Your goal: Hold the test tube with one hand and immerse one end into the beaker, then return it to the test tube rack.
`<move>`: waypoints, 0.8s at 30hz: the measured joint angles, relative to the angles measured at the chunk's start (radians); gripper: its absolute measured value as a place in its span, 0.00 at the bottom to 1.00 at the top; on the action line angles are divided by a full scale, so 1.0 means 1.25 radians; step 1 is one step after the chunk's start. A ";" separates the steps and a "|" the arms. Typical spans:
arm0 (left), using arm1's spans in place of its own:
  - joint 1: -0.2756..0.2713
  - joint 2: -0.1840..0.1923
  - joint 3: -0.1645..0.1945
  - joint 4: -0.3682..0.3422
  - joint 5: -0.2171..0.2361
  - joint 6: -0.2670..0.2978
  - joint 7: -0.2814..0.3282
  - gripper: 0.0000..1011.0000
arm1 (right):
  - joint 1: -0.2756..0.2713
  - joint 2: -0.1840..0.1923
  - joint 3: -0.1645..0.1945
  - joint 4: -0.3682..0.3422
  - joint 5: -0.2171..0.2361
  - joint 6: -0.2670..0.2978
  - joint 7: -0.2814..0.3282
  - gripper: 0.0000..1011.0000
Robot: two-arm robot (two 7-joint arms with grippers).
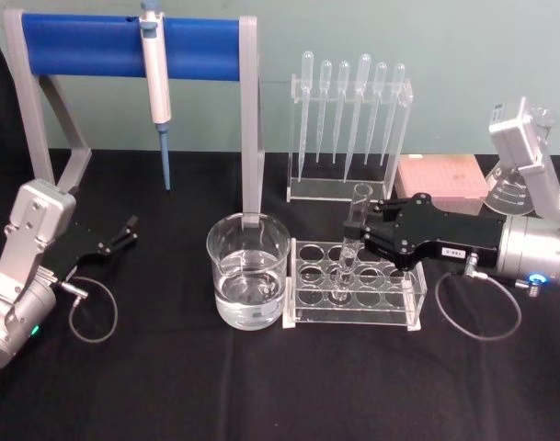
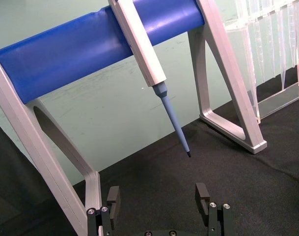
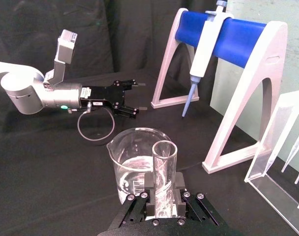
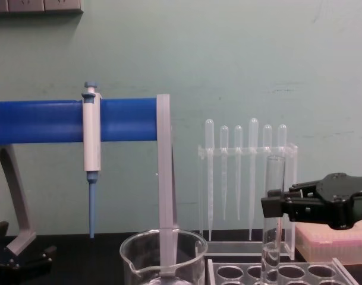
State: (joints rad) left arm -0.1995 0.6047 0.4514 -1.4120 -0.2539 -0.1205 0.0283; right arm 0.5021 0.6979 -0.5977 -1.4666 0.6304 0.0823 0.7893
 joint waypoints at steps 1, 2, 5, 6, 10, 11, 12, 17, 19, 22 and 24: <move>0.000 0.000 0.000 0.000 0.000 0.000 0.000 0.99 | -0.001 0.000 0.000 0.001 -0.001 -0.001 0.000 0.22; 0.000 0.000 0.000 0.000 0.000 0.000 0.000 0.99 | -0.001 -0.001 0.000 0.001 -0.001 -0.001 0.000 0.22; 0.000 0.000 0.000 0.000 0.000 0.000 0.000 0.99 | -0.005 -0.003 -0.001 0.005 -0.006 -0.005 0.000 0.22; 0.000 0.000 0.000 0.000 0.000 0.000 0.000 0.99 | -0.006 -0.004 -0.001 0.005 -0.007 -0.005 0.000 0.22; 0.000 0.000 0.000 0.000 0.000 0.000 0.000 0.99 | -0.008 -0.007 -0.001 0.009 -0.011 -0.008 0.000 0.22; 0.000 0.000 0.000 0.000 0.000 0.000 0.000 0.99 | -0.009 -0.007 -0.001 0.010 -0.012 -0.009 0.000 0.22; 0.000 0.000 0.000 0.000 0.000 0.000 0.000 0.99 | -0.010 -0.009 -0.001 0.011 -0.013 -0.010 0.000 0.22; 0.000 0.000 0.000 0.000 0.000 0.000 0.000 0.99 | -0.013 -0.013 0.000 0.018 -0.018 -0.012 0.000 0.22; 0.000 0.000 0.000 0.000 0.000 0.000 0.000 0.99 | -0.013 -0.014 0.000 0.020 -0.019 -0.013 0.000 0.22; 0.000 0.000 0.000 0.000 0.000 0.000 0.000 0.99 | -0.015 -0.015 0.002 0.021 -0.020 -0.014 0.000 0.22; 0.000 0.000 0.000 0.000 0.000 0.000 0.000 0.99 | -0.016 -0.016 0.002 0.022 -0.020 -0.015 0.000 0.22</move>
State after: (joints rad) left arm -0.1995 0.6047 0.4514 -1.4120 -0.2539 -0.1205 0.0283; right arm 0.4817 0.6775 -0.5947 -1.4387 0.6059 0.0635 0.7894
